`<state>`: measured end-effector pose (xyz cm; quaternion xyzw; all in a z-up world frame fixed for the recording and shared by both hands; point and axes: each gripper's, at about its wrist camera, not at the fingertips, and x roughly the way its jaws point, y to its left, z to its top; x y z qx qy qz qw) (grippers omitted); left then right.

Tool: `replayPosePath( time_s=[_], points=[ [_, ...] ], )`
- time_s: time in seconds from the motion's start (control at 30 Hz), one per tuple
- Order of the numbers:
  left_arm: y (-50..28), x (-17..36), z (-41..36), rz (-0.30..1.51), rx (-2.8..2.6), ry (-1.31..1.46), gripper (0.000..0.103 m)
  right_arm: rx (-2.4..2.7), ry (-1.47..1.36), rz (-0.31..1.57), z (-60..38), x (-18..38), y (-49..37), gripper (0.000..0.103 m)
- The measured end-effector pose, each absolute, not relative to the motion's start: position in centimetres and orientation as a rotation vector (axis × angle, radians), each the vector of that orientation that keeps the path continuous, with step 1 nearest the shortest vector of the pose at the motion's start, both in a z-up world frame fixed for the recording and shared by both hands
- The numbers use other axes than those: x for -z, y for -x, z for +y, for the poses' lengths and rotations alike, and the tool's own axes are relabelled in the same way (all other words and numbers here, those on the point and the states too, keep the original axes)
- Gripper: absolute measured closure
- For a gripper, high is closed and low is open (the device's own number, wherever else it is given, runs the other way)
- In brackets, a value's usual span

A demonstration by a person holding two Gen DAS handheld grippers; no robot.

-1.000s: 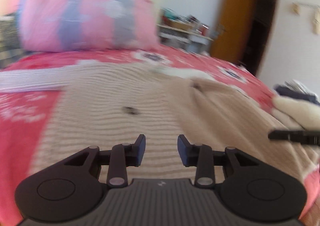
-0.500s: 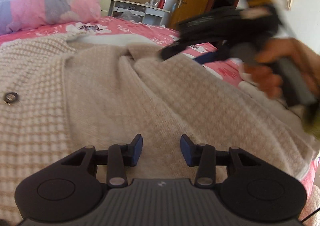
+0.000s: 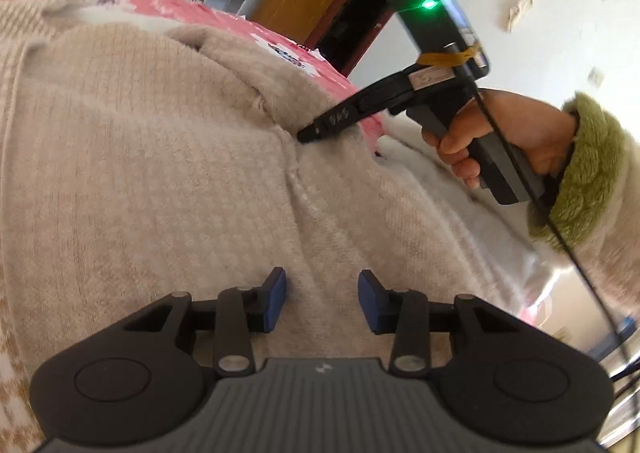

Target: Fold clothes

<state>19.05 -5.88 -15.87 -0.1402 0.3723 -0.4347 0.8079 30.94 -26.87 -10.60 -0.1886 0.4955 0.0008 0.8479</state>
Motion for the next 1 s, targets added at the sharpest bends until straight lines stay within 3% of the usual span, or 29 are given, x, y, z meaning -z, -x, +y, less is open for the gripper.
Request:
replayPosePath(
  time_s=[0.07,0.17,0.27,0.37,0.43,0.5,0.7,0.9,1.0],
  points=[
    [-19.0,16.2,-5.5,0.802,0.931,0.318,0.063,0.015,0.449,1.014,-26.2,9.5,-30.6,0.070],
    [-18.6,16.0,-6.3,0.786,0.926,0.282,0.061,-0.001,0.491,0.916,-24.9,5.9,-29.7,0.059],
    [-18.4,15.8,-7.0,0.780,0.923,0.263,0.061,-0.059,0.441,0.783,-23.3,2.4,-30.3,0.058],
    [-18.2,15.8,-6.8,0.775,0.927,0.269,0.060,-0.186,0.355,0.697,-21.3,2.0,-33.1,0.060],
    [-18.2,15.8,-6.6,0.771,0.932,0.274,0.060,-0.263,0.308,0.708,-19.6,4.0,-36.6,0.068],
    [-18.2,15.8,-6.5,0.770,0.935,0.278,0.059,-0.296,0.318,0.737,-18.1,7.0,-40.5,0.083],
    [-18.5,15.9,-6.5,0.774,0.938,0.288,0.059,-0.271,0.338,0.860,-19.6,14.5,-47.3,0.085],
    [-18.7,16.0,-6.4,0.775,0.942,0.292,0.058,-0.245,0.212,0.908,-21.4,11.8,-46.9,0.084],
    [-18.6,16.1,-6.3,0.771,0.940,0.286,0.057,-0.291,0.094,0.843,-21.8,9.9,-47.6,0.083]
  ],
)
